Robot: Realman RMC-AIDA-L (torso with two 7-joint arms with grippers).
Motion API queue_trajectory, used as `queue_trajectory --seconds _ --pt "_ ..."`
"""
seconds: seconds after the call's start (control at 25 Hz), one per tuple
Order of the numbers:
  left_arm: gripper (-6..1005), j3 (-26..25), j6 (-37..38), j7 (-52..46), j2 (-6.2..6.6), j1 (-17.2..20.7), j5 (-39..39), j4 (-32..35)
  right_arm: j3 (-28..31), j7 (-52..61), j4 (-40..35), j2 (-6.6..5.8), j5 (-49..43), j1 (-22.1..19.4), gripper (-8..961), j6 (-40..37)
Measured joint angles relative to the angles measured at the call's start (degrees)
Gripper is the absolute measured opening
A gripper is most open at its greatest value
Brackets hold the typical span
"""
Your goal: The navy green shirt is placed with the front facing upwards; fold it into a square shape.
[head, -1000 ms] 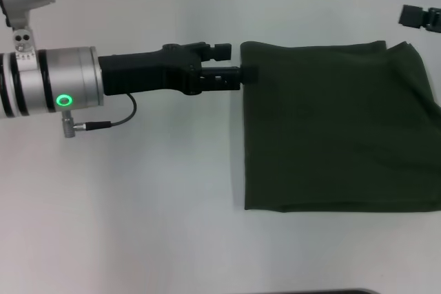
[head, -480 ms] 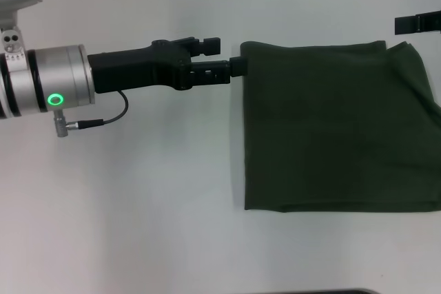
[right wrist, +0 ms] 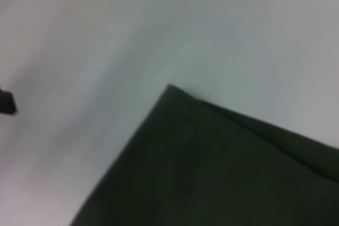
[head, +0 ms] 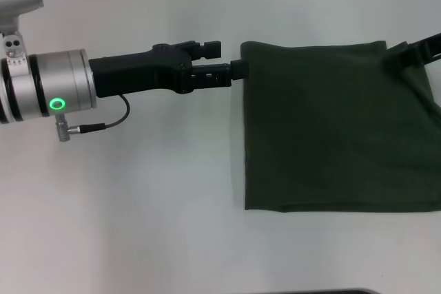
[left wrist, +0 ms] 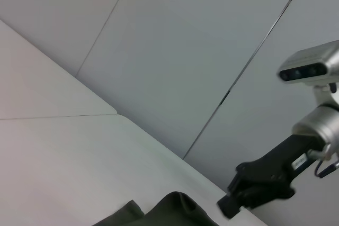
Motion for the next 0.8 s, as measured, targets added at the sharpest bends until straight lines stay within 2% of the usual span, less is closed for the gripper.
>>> queue_trajectory --seconds 0.24,0.4,0.8 --pt "914 0.01 -0.01 0.0 -0.12 0.23 -0.02 0.0 -5.62 3.64 0.16 1.36 -5.95 1.15 6 3.09" --pt "914 0.01 -0.08 0.01 -0.17 0.32 -0.01 0.0 -7.56 5.94 0.24 1.41 -7.17 0.88 7 4.83" --pt "914 0.01 -0.1 0.64 -0.17 0.46 0.03 -0.03 -7.1 8.13 0.23 1.51 -8.55 -0.67 7 7.37"
